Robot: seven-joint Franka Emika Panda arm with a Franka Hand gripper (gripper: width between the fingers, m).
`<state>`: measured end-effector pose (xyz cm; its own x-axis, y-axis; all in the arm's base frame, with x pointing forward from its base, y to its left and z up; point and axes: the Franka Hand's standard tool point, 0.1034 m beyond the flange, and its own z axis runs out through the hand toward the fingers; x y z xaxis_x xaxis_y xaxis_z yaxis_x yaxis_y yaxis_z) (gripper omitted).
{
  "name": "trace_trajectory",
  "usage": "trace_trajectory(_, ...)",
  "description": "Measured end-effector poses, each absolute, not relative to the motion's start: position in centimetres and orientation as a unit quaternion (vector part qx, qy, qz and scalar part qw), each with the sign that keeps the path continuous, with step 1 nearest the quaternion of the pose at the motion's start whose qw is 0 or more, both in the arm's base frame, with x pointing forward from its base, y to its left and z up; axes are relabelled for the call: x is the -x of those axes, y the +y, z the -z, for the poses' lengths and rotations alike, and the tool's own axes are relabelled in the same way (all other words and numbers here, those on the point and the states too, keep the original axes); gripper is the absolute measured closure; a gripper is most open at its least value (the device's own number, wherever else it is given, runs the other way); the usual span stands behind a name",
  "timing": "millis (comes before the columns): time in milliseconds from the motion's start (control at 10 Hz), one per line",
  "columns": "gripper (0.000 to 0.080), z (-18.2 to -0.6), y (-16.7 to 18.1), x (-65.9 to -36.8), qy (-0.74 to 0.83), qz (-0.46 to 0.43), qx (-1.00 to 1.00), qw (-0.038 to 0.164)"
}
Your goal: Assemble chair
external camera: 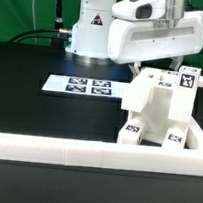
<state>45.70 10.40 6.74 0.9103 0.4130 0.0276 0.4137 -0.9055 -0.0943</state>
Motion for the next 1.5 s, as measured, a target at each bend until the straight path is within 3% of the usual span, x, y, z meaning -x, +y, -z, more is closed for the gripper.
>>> trace_trajectory(500,0.0150,-6.6,12.0,-46.0,-0.176,-0.048,0.981,0.064)
trace_trajectory(1000,0.0150,-6.6,12.0,-45.8,-0.171,-0.053,0.982,0.063)
trace_trajectory(1200,0.0150,-8.6,10.7,-43.5,-0.169,-0.057,0.982,0.067)
trace_trajectory(1500,0.0150,-9.3,9.3,-40.4,-0.189,-0.058,0.978,0.070)
